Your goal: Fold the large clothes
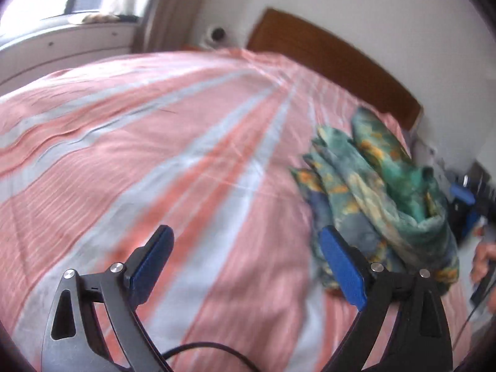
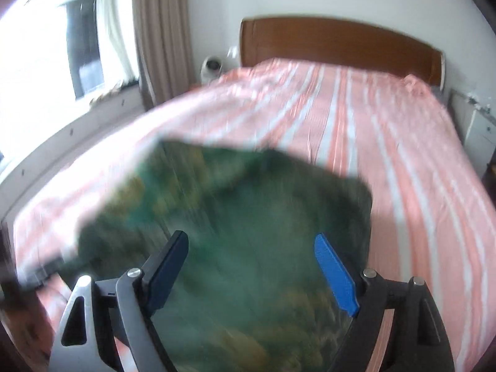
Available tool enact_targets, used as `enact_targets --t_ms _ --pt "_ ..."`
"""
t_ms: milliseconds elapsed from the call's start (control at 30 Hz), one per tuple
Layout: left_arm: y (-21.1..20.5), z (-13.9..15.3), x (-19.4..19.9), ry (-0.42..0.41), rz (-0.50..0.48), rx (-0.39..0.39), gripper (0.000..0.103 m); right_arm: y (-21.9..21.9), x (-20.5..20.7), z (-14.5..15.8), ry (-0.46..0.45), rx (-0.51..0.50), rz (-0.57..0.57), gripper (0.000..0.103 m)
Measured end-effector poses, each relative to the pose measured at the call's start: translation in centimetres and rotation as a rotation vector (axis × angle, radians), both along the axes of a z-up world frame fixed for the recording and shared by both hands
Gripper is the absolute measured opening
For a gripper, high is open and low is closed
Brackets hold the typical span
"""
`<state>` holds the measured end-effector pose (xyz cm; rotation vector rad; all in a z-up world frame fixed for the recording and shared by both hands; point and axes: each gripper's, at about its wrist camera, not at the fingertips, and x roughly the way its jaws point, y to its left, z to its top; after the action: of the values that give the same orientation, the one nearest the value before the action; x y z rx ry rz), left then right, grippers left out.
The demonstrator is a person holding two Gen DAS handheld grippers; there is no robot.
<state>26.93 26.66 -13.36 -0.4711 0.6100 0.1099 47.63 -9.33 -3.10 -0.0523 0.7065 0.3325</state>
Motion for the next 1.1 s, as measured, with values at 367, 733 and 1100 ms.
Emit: enact_targets --t_ms 367,733,1100 --pt "3.2 -2.3 2.6 0.047 0.056 -0.063 0.095 12.9 10.2 -11.0 0.075 -0.030 -0.049 0.085" --pt "1.9 -1.2 3.1 0.044 0.000 0.000 0.095 12.2 10.8 -11.9 0.037 0.012 -0.057 0.086" --pt "2.1 -1.1 2.0 0.014 -0.028 -0.021 0.095 10.5 7.9 -0.1 0.078 0.026 0.017 0.086"
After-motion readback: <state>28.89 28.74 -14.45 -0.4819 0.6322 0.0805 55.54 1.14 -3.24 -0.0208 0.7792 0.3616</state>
